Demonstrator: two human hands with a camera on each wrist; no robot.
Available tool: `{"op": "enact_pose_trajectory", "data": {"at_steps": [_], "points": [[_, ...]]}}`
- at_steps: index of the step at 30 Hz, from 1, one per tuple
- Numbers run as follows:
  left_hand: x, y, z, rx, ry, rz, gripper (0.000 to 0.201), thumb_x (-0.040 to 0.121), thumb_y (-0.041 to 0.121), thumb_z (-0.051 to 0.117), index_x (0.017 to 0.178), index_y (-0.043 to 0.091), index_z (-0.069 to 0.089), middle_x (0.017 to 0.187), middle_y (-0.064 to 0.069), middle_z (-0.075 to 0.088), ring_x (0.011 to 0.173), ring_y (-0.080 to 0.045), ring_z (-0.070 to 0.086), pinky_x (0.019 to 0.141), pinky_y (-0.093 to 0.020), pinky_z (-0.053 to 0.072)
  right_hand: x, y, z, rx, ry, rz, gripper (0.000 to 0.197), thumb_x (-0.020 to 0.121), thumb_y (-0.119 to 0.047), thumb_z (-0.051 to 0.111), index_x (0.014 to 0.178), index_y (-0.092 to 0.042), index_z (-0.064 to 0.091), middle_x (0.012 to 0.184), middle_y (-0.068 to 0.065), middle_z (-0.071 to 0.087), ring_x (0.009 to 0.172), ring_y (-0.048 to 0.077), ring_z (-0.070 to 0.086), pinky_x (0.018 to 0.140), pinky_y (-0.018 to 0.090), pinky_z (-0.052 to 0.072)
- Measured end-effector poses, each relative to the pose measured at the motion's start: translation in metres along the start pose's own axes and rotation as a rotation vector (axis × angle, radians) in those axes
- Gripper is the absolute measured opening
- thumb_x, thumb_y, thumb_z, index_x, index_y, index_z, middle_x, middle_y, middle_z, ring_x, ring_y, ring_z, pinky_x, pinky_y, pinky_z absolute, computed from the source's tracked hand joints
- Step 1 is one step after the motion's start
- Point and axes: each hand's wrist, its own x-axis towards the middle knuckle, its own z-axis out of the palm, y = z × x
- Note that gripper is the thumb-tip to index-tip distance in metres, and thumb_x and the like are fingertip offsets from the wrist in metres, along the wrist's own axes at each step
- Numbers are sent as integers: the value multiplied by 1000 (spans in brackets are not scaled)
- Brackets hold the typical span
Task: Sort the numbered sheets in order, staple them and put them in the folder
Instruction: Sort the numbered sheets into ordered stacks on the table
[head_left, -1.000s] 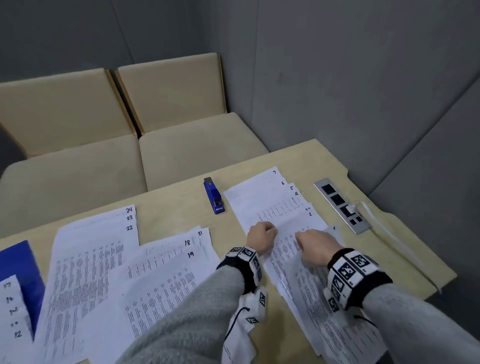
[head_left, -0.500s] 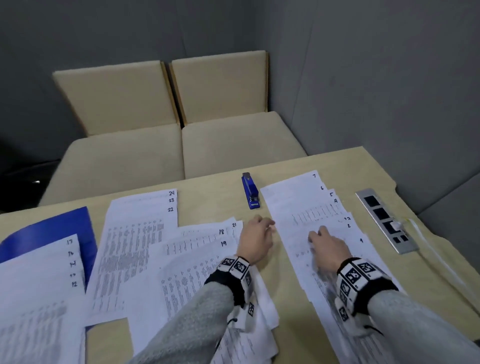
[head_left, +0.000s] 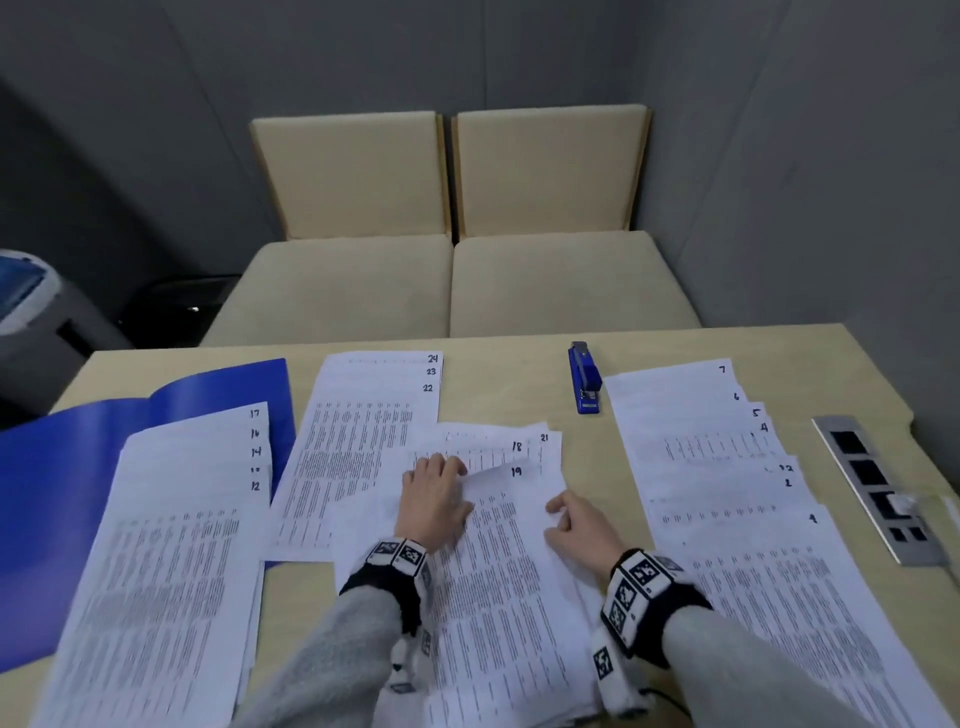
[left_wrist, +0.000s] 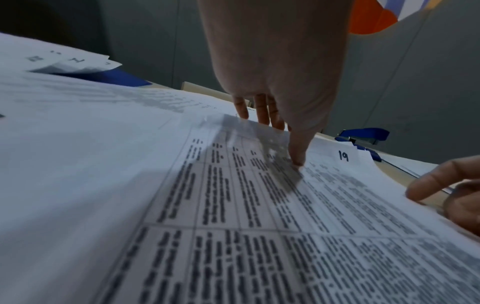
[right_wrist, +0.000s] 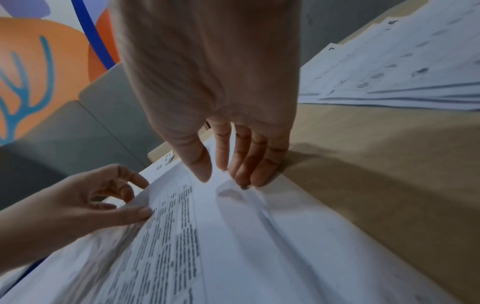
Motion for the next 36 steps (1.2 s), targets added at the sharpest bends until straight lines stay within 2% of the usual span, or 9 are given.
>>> {"op": "enact_pose_trajectory", "data": {"at_steps": [8, 12, 14, 18, 23, 27, 29, 31, 36], "points": [[-6, 6, 3, -56, 57, 110, 11, 88, 25, 60, 97, 20, 63, 103, -1, 52, 102, -23, 46, 85, -33, 31, 8, -5, -8, 67, 130, -45, 49, 81, -18, 67, 122, -23, 41, 102, 2, 44, 80, 10, 48, 69, 24, 41], [-5, 13, -3, -145, 3, 164, 19, 90, 38, 55, 100, 23, 62, 107, 2, 49, 102, -15, 42, 96, -35, 33, 9, -5, -5, 99, 190, -76, 10, 82, -19, 70, 83, -20, 60, 90, 2, 45, 69, 8, 46, 63, 19, 37], [5, 10, -9, -266, 23, 48, 26, 93, 42, 49, 107, 23, 59, 112, 3, 50, 106, -12, 43, 100, -34, 33, 7, 0, -1, 155, 139, -46, 20, 83, -16, 68, 69, -18, 53, 76, 0, 45, 62, 12, 42, 58, 20, 34], [27, -20, -21, -66, 32, -165, 39, 99, 26, 40, 138, 19, 38, 141, -5, 42, 131, -22, 38, 114, -48, 26, 3, 4, 0, 195, 109, 9, 27, 86, -15, 63, 69, -16, 42, 67, 0, 39, 62, 15, 37, 59, 26, 31], [29, -46, -35, 125, -46, -100, 37, 93, 27, 52, 129, 20, 45, 129, -4, 50, 123, -23, 46, 114, -50, 18, 5, 4, 2, 287, 126, 43, 29, 87, -15, 62, 67, -16, 41, 65, -1, 38, 63, 15, 37, 64, 27, 33], [20, -47, -45, 87, 65, -2, 14, 91, 26, 56, 97, 15, 63, 96, -1, 61, 93, -21, 57, 98, -41, 34, 6, 5, 0, 310, 100, 57, 27, 87, -16, 62, 65, -15, 47, 64, -1, 47, 61, 16, 43, 62, 26, 35], [13, -45, -54, 81, 83, 77, 9, 91, 20, 58, 87, 13, 62, 81, -3, 62, 73, -22, 57, 74, -32, 42, 7, 4, -4, 315, 63, 66, 17, 88, -16, 60, 71, -14, 57, 70, 1, 58, 64, 16, 51, 61, 26, 39], [5, -42, -66, 98, 94, 139, 10, 88, 13, 63, 79, 12, 58, 68, -3, 60, 52, -20, 47, 46, -21, 25, 7, 3, -7, 318, 63, 68, 11, 87, -14, 59, 82, -7, 65, 77, 6, 64, 67, 17, 55, 61, 26, 42], [-10, -39, -121, 138, 237, 169, 7, 86, 8, 65, 81, 12, 62, 67, -2, 62, 47, -21, 50, 42, -18, 15, 8, 1, -4, 295, 71, 85, 17, 87, -11, 59, 71, -8, 55, 65, 4, 55, 57, 19, 48, 55, 29, 39]]}}
